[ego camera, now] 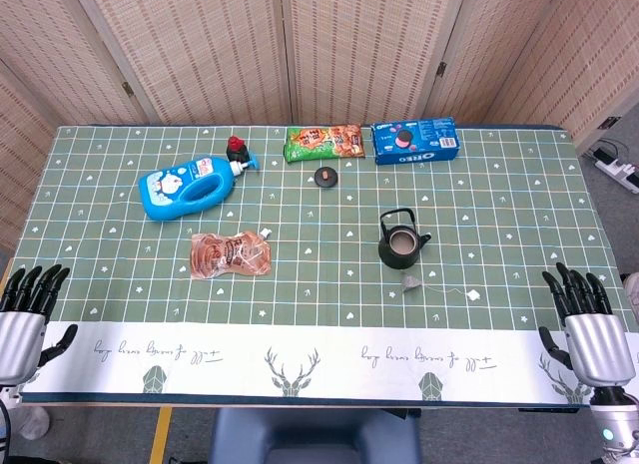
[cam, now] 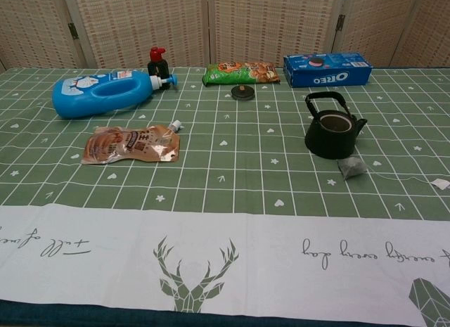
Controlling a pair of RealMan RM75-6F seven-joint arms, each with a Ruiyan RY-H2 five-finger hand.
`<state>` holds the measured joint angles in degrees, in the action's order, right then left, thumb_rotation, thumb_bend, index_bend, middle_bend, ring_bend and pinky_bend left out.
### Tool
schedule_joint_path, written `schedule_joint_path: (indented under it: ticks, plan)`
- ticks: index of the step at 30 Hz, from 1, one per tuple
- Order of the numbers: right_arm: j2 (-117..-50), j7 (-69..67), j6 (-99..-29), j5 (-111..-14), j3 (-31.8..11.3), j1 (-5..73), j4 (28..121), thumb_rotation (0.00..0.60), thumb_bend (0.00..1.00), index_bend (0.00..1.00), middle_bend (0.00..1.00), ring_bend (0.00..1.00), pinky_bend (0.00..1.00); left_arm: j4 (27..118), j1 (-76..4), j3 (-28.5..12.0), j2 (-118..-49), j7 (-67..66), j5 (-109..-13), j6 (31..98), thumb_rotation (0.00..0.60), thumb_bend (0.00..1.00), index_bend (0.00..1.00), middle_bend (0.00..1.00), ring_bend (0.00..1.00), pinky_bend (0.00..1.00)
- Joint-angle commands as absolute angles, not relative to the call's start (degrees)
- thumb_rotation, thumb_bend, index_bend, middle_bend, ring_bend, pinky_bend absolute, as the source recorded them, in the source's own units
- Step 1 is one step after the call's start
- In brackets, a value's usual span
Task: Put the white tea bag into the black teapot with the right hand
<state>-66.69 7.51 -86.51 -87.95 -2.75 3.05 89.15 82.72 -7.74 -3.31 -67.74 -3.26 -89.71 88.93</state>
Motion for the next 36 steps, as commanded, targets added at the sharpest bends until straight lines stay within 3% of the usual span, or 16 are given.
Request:
schedule_joint_path:
  ticks: [1,12,17,25,36]
  plan:
    - [-66.7,7.5,-86.6,-88.0,-2.7,3.0,89.1,0.600,0.38,0.00,0.00,0.00,0.00,82.8,-7.7,-3.3,-67.8,-3.4,-89.8,89.0,0.600,0.30,0.00,0.03,0.01,0.01]
    - [-68.3,10.7,-84.2,-88.6,-2.5,4.7,87.9,0.600,0.38,0.00,0.00,0.00,0.00,82.8,-7.7,-3.3,-67.7,-3.4,-89.5,88.8,0.600,0.30,0.00,0.03,0.01,0.01]
    - [-69.4,12.6,-79.4,-88.8,-2.9,8.1,87.1,0.600,0.38,0.11,0.00,0.00,0.00,83.0,-7.4,-3.2,-67.4,-2.6,-89.9,89.4,0.600,0.30,0.00,0.03,0.02,0.01]
    - [-72.7,1.5,-71.6,-87.5,-3.4,13.0,80.8,0.600,0.38,0.37,0.00,0.00,0.00,82.9,-7.5,-3.2,-67.5,-2.8,-89.7,89.0,0.600,0.30,0.00,0.03,0.02,0.01]
    - [-77.1,1.0,-66.4,-83.7,-4.1,15.9,71.9,0.600,0.38,0.39,0.00,0.00,0.00,82.9,-7.5,-3.4,-67.3,-2.2,-89.6,89.1,0.600,0.30,0.00,0.03,0.02,0.01]
